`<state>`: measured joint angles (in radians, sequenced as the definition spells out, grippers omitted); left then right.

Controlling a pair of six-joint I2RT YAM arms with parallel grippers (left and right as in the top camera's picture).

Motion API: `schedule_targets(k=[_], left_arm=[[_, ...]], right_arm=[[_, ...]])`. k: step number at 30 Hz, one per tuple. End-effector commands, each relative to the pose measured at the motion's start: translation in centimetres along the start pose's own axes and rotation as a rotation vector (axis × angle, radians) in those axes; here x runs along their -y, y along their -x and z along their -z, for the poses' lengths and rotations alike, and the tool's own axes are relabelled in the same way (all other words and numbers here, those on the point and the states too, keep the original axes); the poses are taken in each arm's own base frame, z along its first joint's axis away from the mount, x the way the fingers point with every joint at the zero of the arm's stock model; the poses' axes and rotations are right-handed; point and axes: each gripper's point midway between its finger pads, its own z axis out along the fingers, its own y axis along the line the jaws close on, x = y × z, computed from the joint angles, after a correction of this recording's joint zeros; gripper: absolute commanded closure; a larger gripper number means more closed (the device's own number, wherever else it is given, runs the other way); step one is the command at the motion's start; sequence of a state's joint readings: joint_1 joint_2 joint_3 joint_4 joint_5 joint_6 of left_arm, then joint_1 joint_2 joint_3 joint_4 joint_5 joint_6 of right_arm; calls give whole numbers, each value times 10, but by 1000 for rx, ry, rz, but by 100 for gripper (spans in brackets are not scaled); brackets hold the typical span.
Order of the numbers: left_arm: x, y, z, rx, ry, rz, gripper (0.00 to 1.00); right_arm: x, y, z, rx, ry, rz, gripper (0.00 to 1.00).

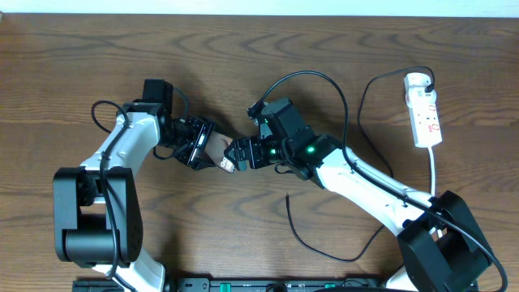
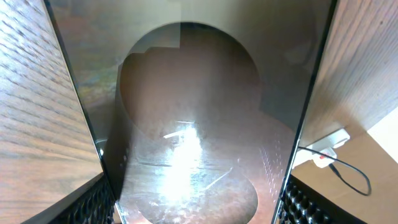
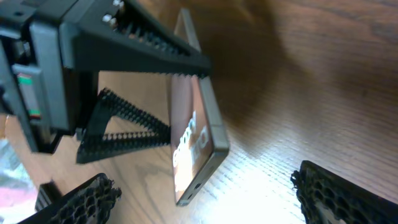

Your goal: Plug charger to phone and switch on socket

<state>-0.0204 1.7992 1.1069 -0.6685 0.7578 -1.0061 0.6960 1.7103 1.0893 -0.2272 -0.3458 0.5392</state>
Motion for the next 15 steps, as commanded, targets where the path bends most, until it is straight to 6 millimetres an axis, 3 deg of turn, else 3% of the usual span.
schedule_targets(k=[1,10,15], left_arm=[[8,-11,2,-71,-44,26,93],[12,-21,3,-128,-65,98,93],[16,-28,5,-174,-85,122,93]], right_arm=[[1,7,2,39,-40,-32,9],[-13,8,-3,76,-46,5,10],[-11,8,-6,108,-99,-1,14]])
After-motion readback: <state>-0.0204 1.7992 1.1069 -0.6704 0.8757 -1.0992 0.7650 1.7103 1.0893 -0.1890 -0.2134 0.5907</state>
